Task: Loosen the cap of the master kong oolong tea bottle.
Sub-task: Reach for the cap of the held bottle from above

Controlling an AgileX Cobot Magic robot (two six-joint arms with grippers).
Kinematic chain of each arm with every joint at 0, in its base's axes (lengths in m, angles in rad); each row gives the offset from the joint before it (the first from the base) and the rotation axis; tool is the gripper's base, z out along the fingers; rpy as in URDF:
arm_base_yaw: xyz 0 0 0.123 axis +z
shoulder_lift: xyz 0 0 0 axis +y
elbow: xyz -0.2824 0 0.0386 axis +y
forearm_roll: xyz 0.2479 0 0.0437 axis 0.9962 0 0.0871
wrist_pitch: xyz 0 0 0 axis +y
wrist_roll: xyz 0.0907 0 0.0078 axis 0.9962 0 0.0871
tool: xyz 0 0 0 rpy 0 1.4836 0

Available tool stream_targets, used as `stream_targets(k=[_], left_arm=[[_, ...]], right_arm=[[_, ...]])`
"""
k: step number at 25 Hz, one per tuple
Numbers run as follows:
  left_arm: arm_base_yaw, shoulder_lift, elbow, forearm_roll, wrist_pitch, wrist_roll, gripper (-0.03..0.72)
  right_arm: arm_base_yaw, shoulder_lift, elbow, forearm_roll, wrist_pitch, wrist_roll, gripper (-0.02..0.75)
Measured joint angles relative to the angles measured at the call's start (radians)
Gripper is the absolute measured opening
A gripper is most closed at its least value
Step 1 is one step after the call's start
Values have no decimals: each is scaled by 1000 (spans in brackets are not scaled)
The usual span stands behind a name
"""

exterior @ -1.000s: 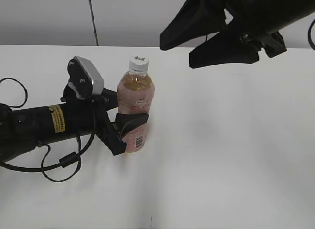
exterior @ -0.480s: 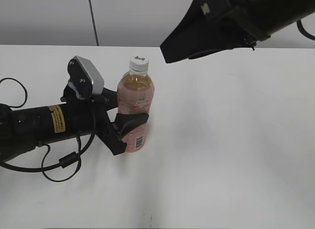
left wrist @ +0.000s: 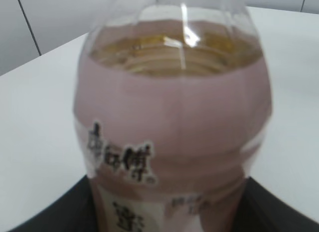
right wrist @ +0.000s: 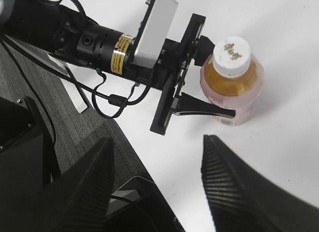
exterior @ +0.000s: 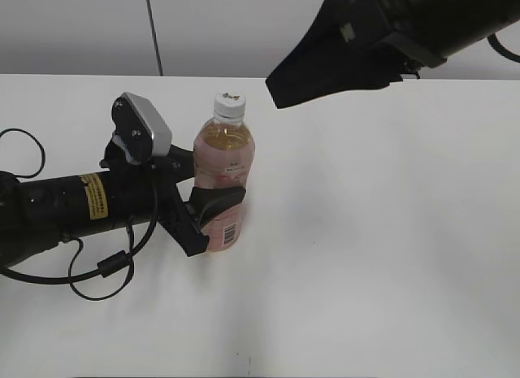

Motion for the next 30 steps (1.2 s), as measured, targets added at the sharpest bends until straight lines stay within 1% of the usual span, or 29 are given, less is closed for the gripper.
stream_targets(k=[25,28,30], left_arm=[[0,0,0,1,0,0,389],[0,0,0,1,0,0,389],[0,0,0,1,0,0,389]], right_arm=[[0,0,0,0,0,5,421],[0,0,0,2,-3,151,417],[0,0,0,2,-5,318,407]])
